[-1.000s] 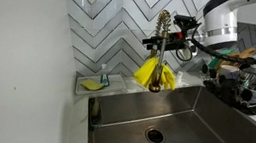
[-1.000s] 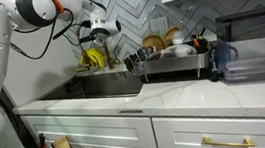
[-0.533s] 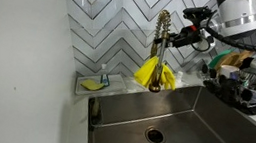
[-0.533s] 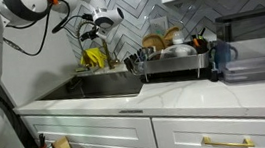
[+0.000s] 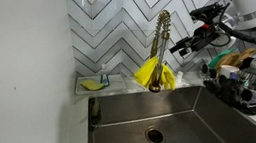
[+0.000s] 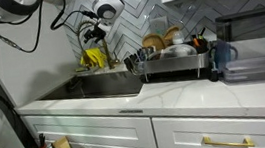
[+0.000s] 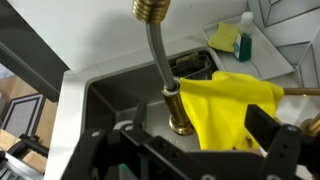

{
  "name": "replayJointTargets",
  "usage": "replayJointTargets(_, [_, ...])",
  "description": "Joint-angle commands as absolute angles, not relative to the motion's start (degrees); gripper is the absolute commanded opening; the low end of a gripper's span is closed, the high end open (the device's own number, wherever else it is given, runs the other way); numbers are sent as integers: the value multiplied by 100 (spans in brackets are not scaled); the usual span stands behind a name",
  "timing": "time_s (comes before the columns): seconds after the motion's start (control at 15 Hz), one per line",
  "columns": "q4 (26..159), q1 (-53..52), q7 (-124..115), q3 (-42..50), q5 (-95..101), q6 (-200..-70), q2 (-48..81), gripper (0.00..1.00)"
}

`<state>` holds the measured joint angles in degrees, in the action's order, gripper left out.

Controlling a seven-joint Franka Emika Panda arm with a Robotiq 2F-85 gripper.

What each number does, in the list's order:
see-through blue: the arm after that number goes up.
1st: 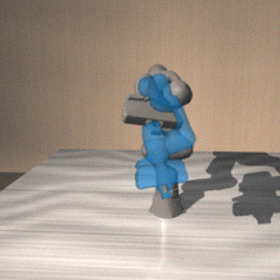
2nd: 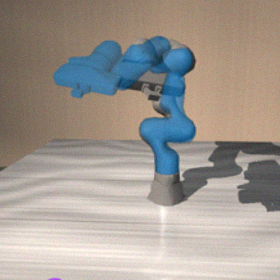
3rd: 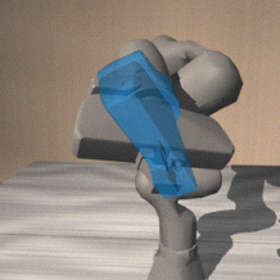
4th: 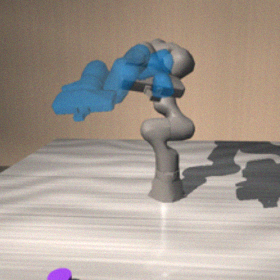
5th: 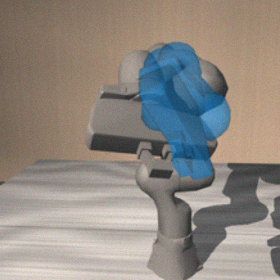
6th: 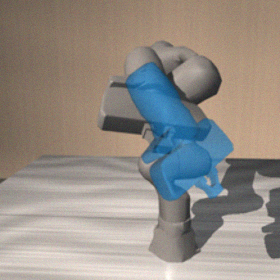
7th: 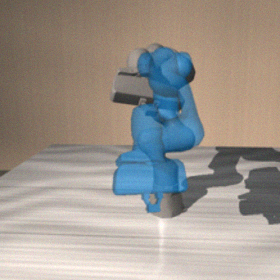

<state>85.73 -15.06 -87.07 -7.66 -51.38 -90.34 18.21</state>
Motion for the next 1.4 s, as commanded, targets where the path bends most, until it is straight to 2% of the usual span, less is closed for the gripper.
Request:
replayJointTargets(0.0, [8570,-1513,-9150,-726,-4444,-8904,1603,100])
replayJointTargets(0.47, [8512,-1443,-9090,-815,-4542,-8985,1677,100])
replayJointTargets(1.33, [9203,-965,-11768,-585,-3857,-9778,-175,100])
